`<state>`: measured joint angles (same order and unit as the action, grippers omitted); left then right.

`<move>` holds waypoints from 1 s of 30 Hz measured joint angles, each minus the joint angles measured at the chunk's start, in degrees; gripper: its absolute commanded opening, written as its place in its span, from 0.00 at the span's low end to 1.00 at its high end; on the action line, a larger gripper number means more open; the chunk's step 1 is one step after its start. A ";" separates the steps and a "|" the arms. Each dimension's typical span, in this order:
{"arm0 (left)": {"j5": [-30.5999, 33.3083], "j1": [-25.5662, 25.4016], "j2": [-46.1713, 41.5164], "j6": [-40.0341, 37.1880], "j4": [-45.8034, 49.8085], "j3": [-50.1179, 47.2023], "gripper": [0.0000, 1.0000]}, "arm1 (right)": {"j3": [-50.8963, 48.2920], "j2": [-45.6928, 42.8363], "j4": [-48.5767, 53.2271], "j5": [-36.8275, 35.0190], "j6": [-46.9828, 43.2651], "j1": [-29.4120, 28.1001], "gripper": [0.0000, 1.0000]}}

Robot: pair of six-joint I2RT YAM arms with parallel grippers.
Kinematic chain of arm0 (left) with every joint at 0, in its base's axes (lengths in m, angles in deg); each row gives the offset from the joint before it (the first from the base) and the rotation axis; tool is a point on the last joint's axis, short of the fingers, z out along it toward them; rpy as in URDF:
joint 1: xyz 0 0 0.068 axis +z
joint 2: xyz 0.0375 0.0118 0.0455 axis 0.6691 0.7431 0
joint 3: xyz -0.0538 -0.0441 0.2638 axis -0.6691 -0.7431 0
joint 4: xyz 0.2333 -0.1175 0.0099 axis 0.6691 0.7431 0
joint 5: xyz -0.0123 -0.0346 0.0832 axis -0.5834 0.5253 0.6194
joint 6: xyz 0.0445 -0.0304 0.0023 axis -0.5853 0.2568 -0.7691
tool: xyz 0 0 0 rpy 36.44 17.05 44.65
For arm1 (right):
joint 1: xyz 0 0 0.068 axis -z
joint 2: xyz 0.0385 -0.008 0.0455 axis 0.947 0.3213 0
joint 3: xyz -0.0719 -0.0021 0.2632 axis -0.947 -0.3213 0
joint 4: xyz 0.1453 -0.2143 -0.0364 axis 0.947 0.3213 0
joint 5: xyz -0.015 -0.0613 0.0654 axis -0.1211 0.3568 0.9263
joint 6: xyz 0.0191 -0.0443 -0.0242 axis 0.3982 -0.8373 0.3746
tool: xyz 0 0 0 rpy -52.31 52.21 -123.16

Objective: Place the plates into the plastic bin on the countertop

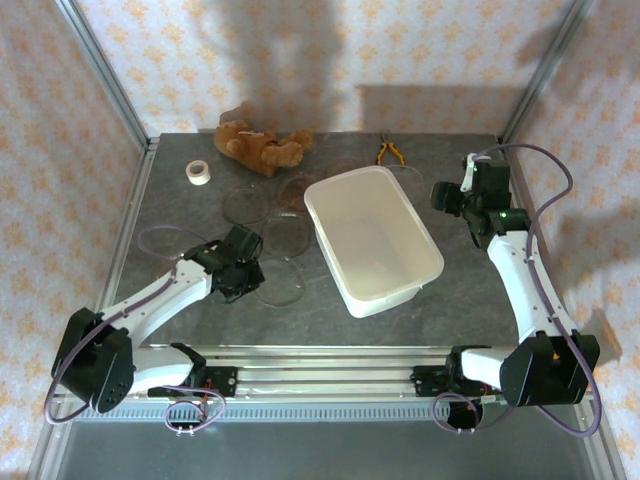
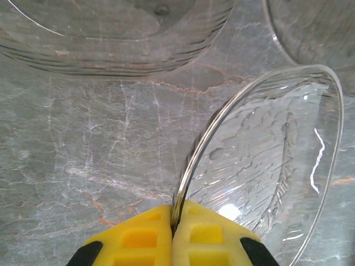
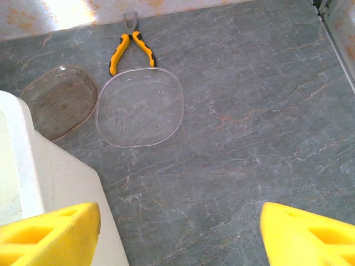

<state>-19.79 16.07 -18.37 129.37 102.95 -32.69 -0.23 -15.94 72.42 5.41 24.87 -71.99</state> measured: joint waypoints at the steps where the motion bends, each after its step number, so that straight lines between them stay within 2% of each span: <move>1: 0.28 0.00 -0.81 -0.02 0.42 0.48 0.00 | 0.11 0.00 0.02 0.09 0.00 0.00 0.76; 11: 3.45 -1.22 -4.68 -1.25 4.26 9.46 0.00 | 3.41 1.62 0.09 2.51 0.04 0.00 0.75; 19: 11.19 -1.46 -6.43 -6.10 7.50 21.07 0.00 | 8.72 4.61 2.03 4.74 0.66 0.00 0.74; 24: 14.36 -1.29 -4.46 -10.62 7.91 28.94 0.00 | 12.26 6.36 3.91 6.97 1.16 0.00 0.73; 30: 13.70 0.74 0.59 -15.87 7.74 37.03 0.00 | 17.88 8.26 6.97 11.89 1.53 0.00 0.73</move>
<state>-6.09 16.81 -17.78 113.50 110.68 4.33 17.65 -7.68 79.39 17.30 26.40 -71.99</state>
